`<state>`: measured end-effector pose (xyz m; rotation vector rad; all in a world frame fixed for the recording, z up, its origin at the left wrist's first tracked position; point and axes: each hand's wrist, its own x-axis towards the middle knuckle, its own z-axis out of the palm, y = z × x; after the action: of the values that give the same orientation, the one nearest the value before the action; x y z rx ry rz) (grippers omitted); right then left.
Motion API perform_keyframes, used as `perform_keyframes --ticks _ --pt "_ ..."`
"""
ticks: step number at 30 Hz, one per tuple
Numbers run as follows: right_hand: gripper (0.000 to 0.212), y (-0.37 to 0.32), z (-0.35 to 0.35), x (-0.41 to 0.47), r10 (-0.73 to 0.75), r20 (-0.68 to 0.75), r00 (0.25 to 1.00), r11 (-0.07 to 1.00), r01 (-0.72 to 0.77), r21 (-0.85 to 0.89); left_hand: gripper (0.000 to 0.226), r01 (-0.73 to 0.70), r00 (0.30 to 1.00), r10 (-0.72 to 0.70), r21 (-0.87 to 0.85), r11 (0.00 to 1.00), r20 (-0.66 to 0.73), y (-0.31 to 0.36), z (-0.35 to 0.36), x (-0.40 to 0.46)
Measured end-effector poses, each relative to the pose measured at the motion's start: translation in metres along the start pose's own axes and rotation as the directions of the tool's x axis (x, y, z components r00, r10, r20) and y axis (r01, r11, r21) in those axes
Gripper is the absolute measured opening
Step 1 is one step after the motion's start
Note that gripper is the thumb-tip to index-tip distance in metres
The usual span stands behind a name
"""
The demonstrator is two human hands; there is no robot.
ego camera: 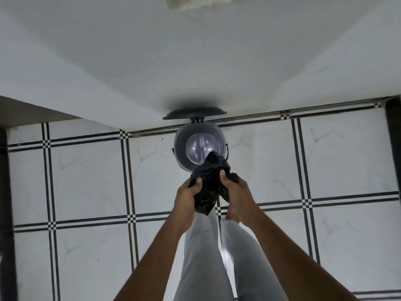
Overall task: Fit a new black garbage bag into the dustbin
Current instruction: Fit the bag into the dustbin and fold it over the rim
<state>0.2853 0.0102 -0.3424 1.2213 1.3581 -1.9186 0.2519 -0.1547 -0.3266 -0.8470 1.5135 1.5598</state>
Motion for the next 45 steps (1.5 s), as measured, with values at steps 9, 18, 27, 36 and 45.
perform_keyframes --ticks 9,18,27,36,45 --pt "0.036 0.026 0.007 0.138 -0.071 -0.026 0.997 0.997 0.071 0.019 0.023 -0.233 0.963 0.237 0.045 0.971 -0.131 -0.015 -0.021 0.119" --pt "0.045 0.056 0.014 0.276 -0.048 -0.062 0.997 0.999 0.047 -0.027 0.01 -0.029 0.974 0.044 0.069 0.997 -0.224 -0.05 -0.056 0.26" --pt "0.036 0.046 -0.031 0.337 -0.221 -0.212 0.952 0.957 0.169 -0.235 0.026 -0.018 1.0 0.019 0.055 0.998 -0.023 -0.021 -0.13 0.325" --pt "0.018 -0.022 -0.047 0.365 -0.135 0.195 0.971 0.911 0.199 -0.361 0.033 -0.084 0.996 0.083 0.003 0.996 0.014 0.032 -0.145 0.379" --pt "0.029 -0.032 -0.04 0.412 -0.133 0.048 0.99 0.97 0.12 0.213 0.031 -0.079 0.996 0.075 0.143 0.987 0.039 0.058 -0.13 0.411"
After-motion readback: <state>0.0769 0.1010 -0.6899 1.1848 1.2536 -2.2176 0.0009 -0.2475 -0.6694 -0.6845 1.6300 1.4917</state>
